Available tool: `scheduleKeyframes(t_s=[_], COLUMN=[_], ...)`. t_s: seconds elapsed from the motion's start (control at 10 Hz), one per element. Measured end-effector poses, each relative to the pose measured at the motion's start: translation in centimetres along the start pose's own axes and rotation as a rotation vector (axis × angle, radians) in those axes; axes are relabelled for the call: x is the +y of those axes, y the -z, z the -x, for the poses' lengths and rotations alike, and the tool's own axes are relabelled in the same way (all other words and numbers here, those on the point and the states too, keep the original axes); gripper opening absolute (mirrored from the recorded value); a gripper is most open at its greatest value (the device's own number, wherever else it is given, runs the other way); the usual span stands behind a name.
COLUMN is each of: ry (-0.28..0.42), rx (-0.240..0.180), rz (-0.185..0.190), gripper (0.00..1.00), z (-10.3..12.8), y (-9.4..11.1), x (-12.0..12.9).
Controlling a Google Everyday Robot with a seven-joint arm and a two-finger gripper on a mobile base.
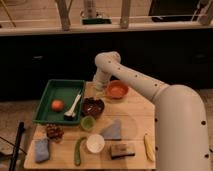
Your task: Place fork in purple bowl
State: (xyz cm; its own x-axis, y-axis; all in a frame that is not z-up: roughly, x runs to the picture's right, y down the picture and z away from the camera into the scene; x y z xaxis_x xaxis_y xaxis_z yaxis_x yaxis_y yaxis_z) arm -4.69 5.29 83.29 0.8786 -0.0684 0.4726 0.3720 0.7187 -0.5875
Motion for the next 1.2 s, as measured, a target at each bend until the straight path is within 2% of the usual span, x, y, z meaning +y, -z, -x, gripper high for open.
scheduleKeyframes(t_s=[0.5, 0.6, 1.2], ry=[-0.001, 0.000, 0.000], rx=[-0.007, -0.007, -0.015], rz=[0.009, 0.011, 0.014], gripper=[0.75, 0.79, 0.80], z=[0.01, 0.01, 0.22], y=[-0.28, -0.35, -0.70], x=[0.49, 0.58, 0.88])
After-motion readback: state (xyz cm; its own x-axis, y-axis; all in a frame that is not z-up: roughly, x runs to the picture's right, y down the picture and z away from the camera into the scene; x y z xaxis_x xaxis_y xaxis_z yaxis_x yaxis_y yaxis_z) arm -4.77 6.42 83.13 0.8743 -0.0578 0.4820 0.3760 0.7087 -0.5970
